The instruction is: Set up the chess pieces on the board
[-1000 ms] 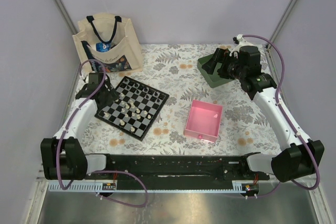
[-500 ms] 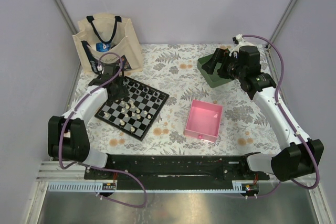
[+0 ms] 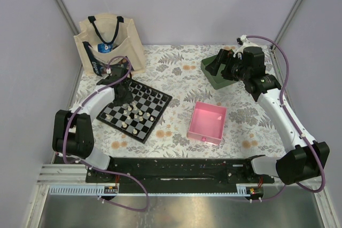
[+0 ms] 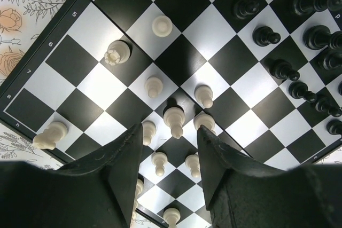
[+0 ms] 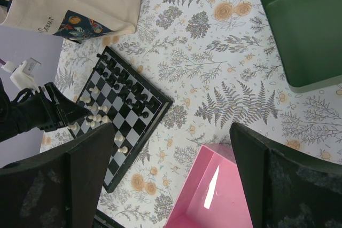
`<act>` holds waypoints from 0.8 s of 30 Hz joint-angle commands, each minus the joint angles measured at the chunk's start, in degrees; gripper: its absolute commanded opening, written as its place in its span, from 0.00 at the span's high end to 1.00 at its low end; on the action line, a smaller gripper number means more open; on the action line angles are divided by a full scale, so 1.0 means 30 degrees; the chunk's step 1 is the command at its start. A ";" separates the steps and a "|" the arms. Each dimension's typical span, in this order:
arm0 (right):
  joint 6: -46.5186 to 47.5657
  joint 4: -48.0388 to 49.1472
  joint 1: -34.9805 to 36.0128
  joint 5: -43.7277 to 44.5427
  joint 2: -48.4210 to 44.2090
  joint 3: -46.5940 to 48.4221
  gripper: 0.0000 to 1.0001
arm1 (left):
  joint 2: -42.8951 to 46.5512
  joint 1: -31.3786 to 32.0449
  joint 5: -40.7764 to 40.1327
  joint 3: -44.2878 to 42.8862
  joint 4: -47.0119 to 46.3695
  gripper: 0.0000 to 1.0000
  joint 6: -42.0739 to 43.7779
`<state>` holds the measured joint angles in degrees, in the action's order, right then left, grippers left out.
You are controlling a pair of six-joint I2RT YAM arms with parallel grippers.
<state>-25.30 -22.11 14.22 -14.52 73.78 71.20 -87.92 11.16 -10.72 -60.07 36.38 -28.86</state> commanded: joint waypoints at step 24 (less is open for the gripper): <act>0.0406 0.0719 0.0124 0.0183 -0.0246 -0.0032 0.01 | -0.1104 0.0558 0.0234 -0.0601 -0.0906 0.63 -0.0135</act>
<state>-25.28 -22.11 14.22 -14.48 73.78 71.16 -90.89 12.45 -10.07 -60.42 35.68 -28.82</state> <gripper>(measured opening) 0.990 0.392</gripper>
